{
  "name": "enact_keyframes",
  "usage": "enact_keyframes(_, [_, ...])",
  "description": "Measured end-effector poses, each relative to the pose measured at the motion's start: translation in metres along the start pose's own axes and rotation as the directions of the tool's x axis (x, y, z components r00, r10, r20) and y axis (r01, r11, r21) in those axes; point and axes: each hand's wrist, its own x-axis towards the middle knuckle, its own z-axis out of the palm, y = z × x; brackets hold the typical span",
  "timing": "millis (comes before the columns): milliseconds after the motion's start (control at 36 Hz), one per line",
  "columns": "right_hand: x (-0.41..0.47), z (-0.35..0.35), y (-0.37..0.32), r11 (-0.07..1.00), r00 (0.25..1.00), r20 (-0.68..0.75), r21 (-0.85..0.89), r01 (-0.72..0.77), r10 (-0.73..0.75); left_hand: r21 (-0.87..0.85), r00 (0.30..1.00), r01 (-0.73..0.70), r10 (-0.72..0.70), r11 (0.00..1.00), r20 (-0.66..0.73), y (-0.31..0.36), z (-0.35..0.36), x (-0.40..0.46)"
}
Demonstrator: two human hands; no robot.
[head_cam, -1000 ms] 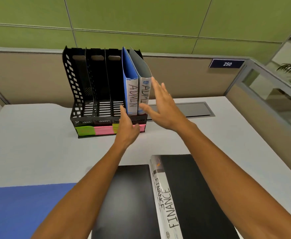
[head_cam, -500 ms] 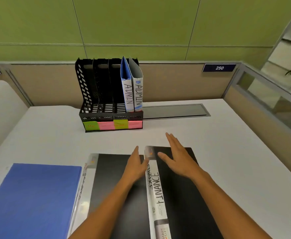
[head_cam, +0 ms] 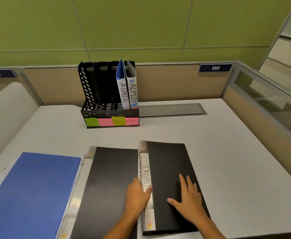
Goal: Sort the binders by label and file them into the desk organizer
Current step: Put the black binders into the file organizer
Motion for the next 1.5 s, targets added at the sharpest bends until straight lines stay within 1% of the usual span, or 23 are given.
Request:
enact_keyframes(139, [-0.012,0.012,0.002,0.999,1.0,0.022,0.053,0.004,-0.006,0.019,0.999,0.02,-0.019,1.0,-0.036,0.007,0.012,-0.009])
enact_keyframes(278, [-0.02,0.007,0.002,0.997,0.999,0.019,0.073,0.04,-0.042,0.002,0.989,0.124,-0.123,0.992,-0.077,0.017,0.011,-0.007])
enact_keyframes(361, [-0.022,0.002,0.003,0.993,0.998,0.023,0.11,0.051,-0.054,0.027,0.981,0.157,-0.152,0.987,-0.121,0.024,0.01,-0.009])
enact_keyframes(389, [-0.022,0.0,0.004,0.99,0.998,0.024,0.131,0.056,-0.059,-0.002,0.981,0.154,-0.153,0.988,-0.119,0.026,0.01,-0.011])
enact_keyframes(417, [-0.022,-0.002,0.005,0.985,0.997,0.026,0.159,0.061,-0.066,-0.067,0.983,0.148,-0.154,0.987,-0.103,0.028,0.009,-0.012])
enact_keyframes(500, [-0.023,-0.007,0.01,0.958,0.995,0.03,0.276,0.082,-0.094,-0.299,0.99,0.133,-0.142,0.945,-0.012,0.041,0.005,-0.019])
enact_keyframes(556, [-0.024,-0.01,0.014,0.933,0.994,0.022,0.348,0.094,-0.108,-0.388,0.991,0.132,-0.132,0.912,0.028,0.052,0.002,-0.026])
enact_keyframes(611, [-0.025,-0.012,0.018,0.911,0.993,0.007,0.4,0.104,-0.116,-0.43,0.993,0.117,-0.11,0.895,0.043,0.063,-0.001,-0.033])
enact_keyframes(722, [-0.024,-0.021,0.021,0.875,0.988,-0.037,0.459,0.152,-0.152,-0.452,0.998,0.055,-0.05,0.89,0.022,0.081,-0.007,-0.047])
enact_keyframes(889, [-0.021,-0.052,0.011,0.791,0.963,-0.128,0.549,0.269,-0.238,-0.473,0.99,-0.085,0.02,0.877,-0.141,0.106,-0.015,-0.061])
enact_keyframes(1056, [-0.03,-0.097,-0.027,0.636,0.941,-0.203,0.696,0.332,-0.27,-0.4,0.947,-0.262,0.155,0.878,-0.281,0.131,-0.028,-0.072])
enact_keyframes(1139, [-0.039,-0.122,-0.05,0.54,0.934,-0.22,0.768,0.344,-0.283,-0.385,0.912,-0.371,0.253,0.845,-0.325,0.144,-0.031,-0.074])
enact_keyframes(1222, [-0.048,-0.146,-0.072,0.439,0.916,-0.244,0.818,0.371,-0.318,-0.383,0.882,-0.449,0.332,0.808,-0.334,0.154,-0.033,-0.075])
enact_keyframes(1278, [-0.053,-0.16,-0.087,0.436,0.892,-0.283,0.794,0.424,-0.351,-0.383,0.864,-0.49,0.377,0.783,-0.333,0.158,-0.037,-0.072])
enact_keyframes(1389, [-0.062,-0.18,-0.12,0.514,0.844,-0.325,0.681,0.522,-0.426,-0.375,0.835,-0.543,0.439,0.751,-0.33,0.157,-0.052,-0.064])
enact_keyframes(1500, [-0.063,-0.184,-0.155,0.588,0.831,-0.364,0.588,0.555,-0.42,-0.402,0.825,-0.564,0.471,0.721,-0.313,0.151,-0.079,-0.053])
